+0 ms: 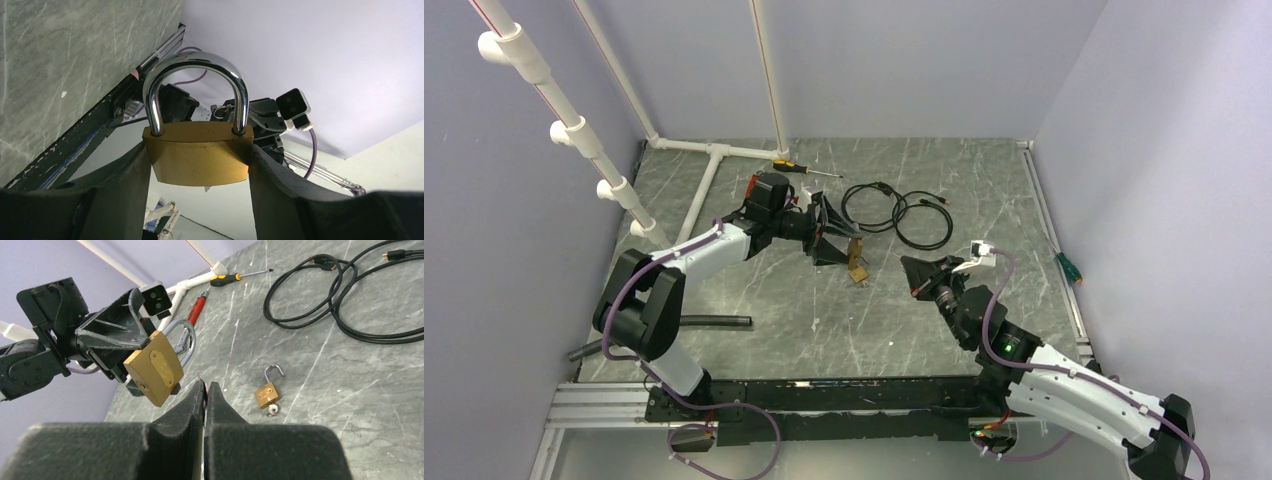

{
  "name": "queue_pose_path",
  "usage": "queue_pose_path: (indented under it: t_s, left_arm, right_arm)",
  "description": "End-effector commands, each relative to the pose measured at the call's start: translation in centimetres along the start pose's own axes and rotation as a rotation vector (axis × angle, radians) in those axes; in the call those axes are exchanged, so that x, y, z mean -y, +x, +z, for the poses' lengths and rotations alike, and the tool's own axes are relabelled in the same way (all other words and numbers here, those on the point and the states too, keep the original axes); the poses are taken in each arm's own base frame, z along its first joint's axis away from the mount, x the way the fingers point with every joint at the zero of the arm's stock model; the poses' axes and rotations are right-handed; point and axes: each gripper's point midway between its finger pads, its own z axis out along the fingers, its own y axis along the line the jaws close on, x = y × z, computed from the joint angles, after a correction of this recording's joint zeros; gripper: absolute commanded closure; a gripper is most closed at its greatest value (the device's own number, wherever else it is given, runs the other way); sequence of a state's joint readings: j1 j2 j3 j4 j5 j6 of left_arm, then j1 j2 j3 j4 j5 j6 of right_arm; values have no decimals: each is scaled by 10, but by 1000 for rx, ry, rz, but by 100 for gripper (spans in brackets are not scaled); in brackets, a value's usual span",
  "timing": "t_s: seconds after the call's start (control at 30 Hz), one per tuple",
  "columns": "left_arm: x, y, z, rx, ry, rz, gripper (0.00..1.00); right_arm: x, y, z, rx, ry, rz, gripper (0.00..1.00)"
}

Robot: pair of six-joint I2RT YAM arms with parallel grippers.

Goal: Unlock with the key

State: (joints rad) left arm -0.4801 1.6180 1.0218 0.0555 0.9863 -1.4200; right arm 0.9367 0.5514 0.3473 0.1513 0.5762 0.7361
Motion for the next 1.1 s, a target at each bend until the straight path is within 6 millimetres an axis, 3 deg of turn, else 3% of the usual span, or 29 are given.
queue_pose_path:
  t_s: [0.0,0.63,1.07]
  left_arm:
    - [39,16,-13,-34,88,140,100]
    - [24,-17,-6,157,133,26,100]
    - [21,-29,-9,199,141,15,100]
  right_arm:
    - [-16,-2,3,5,-59,32,100]
    - [-50,25,34,-25,-96,85,100]
    - [-55,24,32,-24,-93,71,100]
